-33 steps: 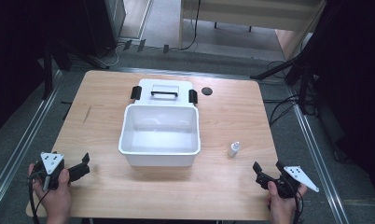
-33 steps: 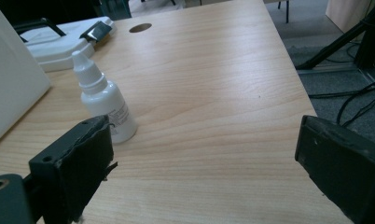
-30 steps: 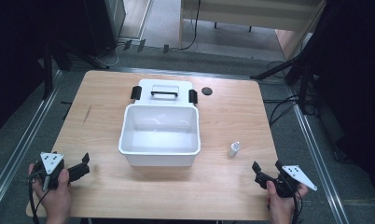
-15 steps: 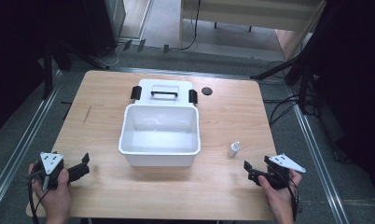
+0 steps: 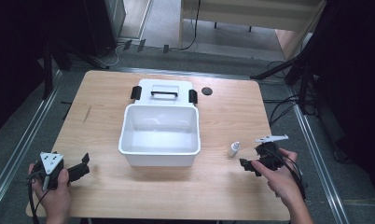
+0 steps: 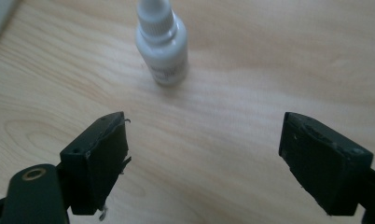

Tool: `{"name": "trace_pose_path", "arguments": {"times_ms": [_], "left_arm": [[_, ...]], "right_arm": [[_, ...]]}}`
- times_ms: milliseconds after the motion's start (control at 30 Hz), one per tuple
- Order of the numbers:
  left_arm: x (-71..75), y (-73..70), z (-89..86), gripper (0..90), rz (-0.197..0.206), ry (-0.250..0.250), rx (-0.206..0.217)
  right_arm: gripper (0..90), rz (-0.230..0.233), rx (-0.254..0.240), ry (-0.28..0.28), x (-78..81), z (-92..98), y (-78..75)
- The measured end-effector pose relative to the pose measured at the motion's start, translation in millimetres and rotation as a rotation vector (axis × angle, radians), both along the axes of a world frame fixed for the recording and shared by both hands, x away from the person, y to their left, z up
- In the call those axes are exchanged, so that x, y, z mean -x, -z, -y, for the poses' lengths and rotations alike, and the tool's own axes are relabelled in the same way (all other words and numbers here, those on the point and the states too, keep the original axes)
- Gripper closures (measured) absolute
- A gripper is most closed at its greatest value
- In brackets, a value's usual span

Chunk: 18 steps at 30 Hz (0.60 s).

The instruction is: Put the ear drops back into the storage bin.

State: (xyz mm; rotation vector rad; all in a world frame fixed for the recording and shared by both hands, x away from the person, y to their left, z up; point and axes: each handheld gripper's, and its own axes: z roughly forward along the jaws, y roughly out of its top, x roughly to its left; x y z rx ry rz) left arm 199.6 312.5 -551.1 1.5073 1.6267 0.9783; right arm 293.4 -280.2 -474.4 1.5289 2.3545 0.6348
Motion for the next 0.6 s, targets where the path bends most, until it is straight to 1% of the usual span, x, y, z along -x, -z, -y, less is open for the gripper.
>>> {"name": "trace_pose_path", "arguments": {"times_ms": [33, 67, 100, 167, 233, 300, 333, 400, 467, 533, 567, 600], "left_arm": [[0.0, 0.0, -0.1, 0.0, 0.0, 0.0, 0.0], [-0.1, 0.0, 0.0, 0.0, 0.0, 0.001, 0.001], [0.0, 0.0, -0.1, 0.0, 0.0, 0.001, 0.001], [0.0, 0.0, -0.2, 0.0, -0.001, 0.002, 0.002], [-0.2, 0.1, -0.3, 0.0, 0.0, 0.0, 0.004], [-0.3, 0.0, -0.3, 0.0, -0.003, 0.002, 0.003], [-0.3, 0.0, -0.3, 0.0, -0.003, 0.002, 0.003], [-0.3, 0.0, -0.3, 0.0, -0.003, 0.003, 0.003], [-0.3, 0.0, -0.4, 0.0, -0.003, 0.004, 0.004], [-0.3, 0.1, -0.4, 0.0, -0.001, 0.004, 0.005], [-0.2, 0.0, -0.7, 0.0, -0.003, 0.006, 0.007], [-0.2, 0.0, -0.7, 0.0, -0.004, 0.006, 0.008]], "right_arm": [[16.0, -0.054, 0.03, 0.009, -4.7, -2.7, -0.8], [15.9, -0.097, 0.057, 0.003, -8.8, -5.9, -1.0], [15.2, -0.15, 0.106, -0.003, -13.2, -10.0, -1.3], [14.9, -0.195, 0.165, -0.023, -18.8, -15.0, -2.4], [14.1, -0.242, 0.201, -0.03, -24.9, -20.0, -5.2], [13.9, -0.257, 0.226, -0.042, -30.4, -25.1, -10.8], [14.1, -0.264, 0.228, -0.041, -33.1, -27.1, -14.3], [15.0, -0.279, 0.212, -0.042, -38.0, -31.2, -19.6], [16.5, -0.281, 0.228, -0.053, -42.5, -34.8, -22.7], [20.3, -0.293, 0.219, -0.056, -46.7, -37.8, -24.9], [24.4, -0.289, 0.214, -0.062, -48.6, -39.4, -26.5], [25.5, -0.293, 0.21, -0.063, -49.6, -40.5, -27.2]]}}
